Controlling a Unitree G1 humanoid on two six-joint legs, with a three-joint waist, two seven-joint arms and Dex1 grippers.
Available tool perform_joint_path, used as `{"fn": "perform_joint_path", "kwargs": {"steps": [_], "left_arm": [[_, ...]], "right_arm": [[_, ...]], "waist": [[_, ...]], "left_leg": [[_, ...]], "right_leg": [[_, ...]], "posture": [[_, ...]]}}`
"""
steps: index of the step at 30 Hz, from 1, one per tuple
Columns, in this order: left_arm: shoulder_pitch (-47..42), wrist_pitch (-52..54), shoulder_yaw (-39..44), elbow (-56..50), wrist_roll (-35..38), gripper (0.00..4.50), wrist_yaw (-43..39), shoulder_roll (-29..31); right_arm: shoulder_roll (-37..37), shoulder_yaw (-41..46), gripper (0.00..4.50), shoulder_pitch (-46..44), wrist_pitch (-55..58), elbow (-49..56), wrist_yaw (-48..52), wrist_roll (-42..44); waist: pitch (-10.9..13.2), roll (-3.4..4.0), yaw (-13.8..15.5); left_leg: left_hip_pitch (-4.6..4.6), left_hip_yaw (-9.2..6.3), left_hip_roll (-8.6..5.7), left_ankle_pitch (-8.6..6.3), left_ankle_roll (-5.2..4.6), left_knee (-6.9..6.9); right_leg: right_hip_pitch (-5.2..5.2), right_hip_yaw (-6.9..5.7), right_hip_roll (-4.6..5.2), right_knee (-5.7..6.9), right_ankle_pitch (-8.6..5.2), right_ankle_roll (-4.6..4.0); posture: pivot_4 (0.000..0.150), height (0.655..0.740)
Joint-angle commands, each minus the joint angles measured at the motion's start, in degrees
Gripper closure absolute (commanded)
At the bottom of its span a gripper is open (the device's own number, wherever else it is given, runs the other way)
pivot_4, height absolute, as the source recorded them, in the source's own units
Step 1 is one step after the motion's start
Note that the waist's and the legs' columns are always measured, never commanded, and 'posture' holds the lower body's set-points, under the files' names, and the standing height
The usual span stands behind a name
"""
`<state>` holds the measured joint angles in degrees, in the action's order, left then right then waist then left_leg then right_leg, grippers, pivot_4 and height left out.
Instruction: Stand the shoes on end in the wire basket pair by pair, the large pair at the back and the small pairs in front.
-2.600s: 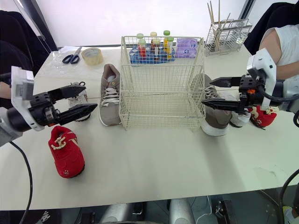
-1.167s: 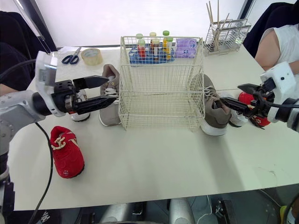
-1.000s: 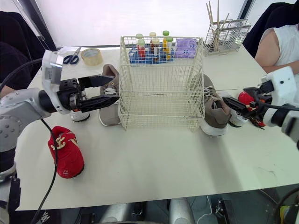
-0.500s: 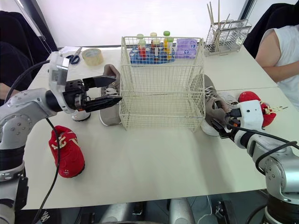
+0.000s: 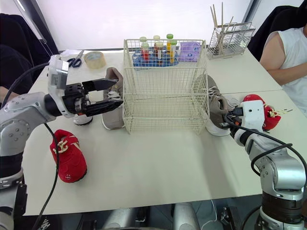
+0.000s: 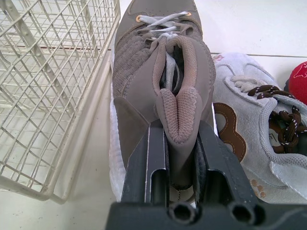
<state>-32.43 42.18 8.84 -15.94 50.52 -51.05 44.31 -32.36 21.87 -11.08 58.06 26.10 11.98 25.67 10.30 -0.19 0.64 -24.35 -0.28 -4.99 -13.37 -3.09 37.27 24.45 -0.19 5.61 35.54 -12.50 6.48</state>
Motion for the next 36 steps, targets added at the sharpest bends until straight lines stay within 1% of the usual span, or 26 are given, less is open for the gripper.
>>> {"fn": "perform_joint_path", "kwargs": {"steps": [1,3,6,10,13,16,21,25,26,29,32,36], "left_arm": [[-1.5,-1.0,1.9,-0.6,-0.3,0.00,-0.6,0.7],[-1.9,-1.2,1.7,-0.1,-0.6,0.00,-1.0,0.7],[-2.7,-1.6,1.3,0.7,-1.3,0.00,-1.5,0.4],[-3.4,-1.9,1.1,1.5,-2.1,0.00,-2.2,0.2],[-4.3,-2.5,1.4,2.5,-3.0,0.00,-1.8,-0.2],[-5.6,-2.8,2.2,4.2,-3.3,0.00,-1.6,-0.2],[-7.7,-2.4,4.4,8.1,-3.4,0.00,-2.7,1.4],[-9.4,0.1,7.7,10.9,-0.7,0.00,-3.0,2.8],[-9.6,0.9,8.6,11.3,-0.1,0.00,-2.9,3.3],[-9.2,3.4,11.2,11.2,2.3,0.00,-2.1,4.6],[-7.1,7.0,15.3,9.9,5.9,0.00,-1.3,6.2],[-5.4,9.9,17.8,9.3,8.5,0.00,-0.4,7.7]], "right_arm": [[-1.7,3.3,4.42,-4.4,2.1,3.8,-0.4,1.8],[-3.6,4.6,4.42,-7.8,3.6,4.0,-0.4,2.1],[-9.4,6.7,4.42,-16.1,5.2,1.8,0.1,2.3],[-15.0,6.6,4.42,-23.8,4.8,-1.8,1.5,1.8],[-20.5,4.3,4.42,-29.9,0.3,-6.9,3.8,-0.3],[-23.7,0.6,4.42,-38.0,-9.7,-12.4,11.2,-0.1],[-24.5,-5.4,4.42,-44.8,-22.6,-15.2,29.3,3.2],[-25.0,-12.3,4.42,-48.3,-33.6,-18.2,42.0,0.6],[-24.8,-14.5,4.42,-49.1,-37.5,-19.4,44.8,-1.2],[-23.7,-19.0,4.42,-50.8,-47.5,-23.5,50.2,-5.6],[-22.2,-21.8,4.42,-52.3,-57.6,-29.1,52.5,-10.4],[-19.7,-22.6,4.42,-54.7,-62.4,-32.6,53.9,-11.2]], "waist": [[0.0,0.01,0.0],[0.1,0.08,0.0],[0.2,0.25,0.0],[0.2,0.29,0.2],[0.2,0.28,0.0],[0.2,0.31,-0.1],[0.2,0.32,-1.3],[0.2,0.30,-1.5],[0.2,0.30,-1.5],[0.2,0.29,-1.2],[0.2,0.23,-1.3],[0.2,0.23,-1.3]], "left_leg": [[0.00,0.00,0.00,0.00,0.00,0.00],[-0.04,0.01,0.00,0.00,0.00,-0.01],[-0.13,0.01,-0.02,0.01,0.00,-0.03],[-0.14,0.00,0.00,0.01,0.01,-0.15],[-0.14,-0.03,0.01,0.01,0.01,-0.19],[-0.14,0.03,-0.01,0.00,-0.02,-0.14],[-0.14,0.07,0.06,-0.02,-0.04,-0.25],[-0.14,0.07,0.08,-0.03,-0.05,-0.23],[-0.14,0.07,0.08,-0.04,-0.07,-0.19],[-0.13,0.07,0.04,-0.06,-0.07,-0.12],[-0.14,0.05,0.01,-0.05,-0.02,-0.09],[-0.14,0.05,-0.01,0.05,0.29,-0.14]], "right_leg": [[0.00,0.00,0.00,0.00,0.00,0.00],[0.05,0.01,0.01,0.00,-0.01,-0.03],[0.15,0.01,0.02,-0.01,-0.01,-0.01],[0.20,-0.01,0.01,-0.03,0.03,0.07],[0.14,-0.04,-0.01,-0.15,0.03,0.07],[0.10,-0.02,0.03,-0.21,0.00,0.00],[0.17,-0.02,-0.05,-0.20,0.07,0.14],[0.17,-0.03,-0.06,-0.21,0.07,0.15],[0.16,-0.04,-0.05,-0.21,0.07,0.15],[0.13,-0.04,-0.02,-0.20,0.08,0.16],[0.12,-0.04,0.00,-0.20,0.08,0.17],[0.18,-0.03,0.01,-0.17,0.08,0.16]], "posture": [[0.150,0.7400],[0.150,0.7400],[0.150,0.7400],[0.150,0.7400],[0.150,0.7400],[0.150,0.7400],[0.150,0.7400],[0.150,0.7400],[0.150,0.7400],[0.150,0.7400],[0.150,0.7400],[0.150,0.7400]]}}
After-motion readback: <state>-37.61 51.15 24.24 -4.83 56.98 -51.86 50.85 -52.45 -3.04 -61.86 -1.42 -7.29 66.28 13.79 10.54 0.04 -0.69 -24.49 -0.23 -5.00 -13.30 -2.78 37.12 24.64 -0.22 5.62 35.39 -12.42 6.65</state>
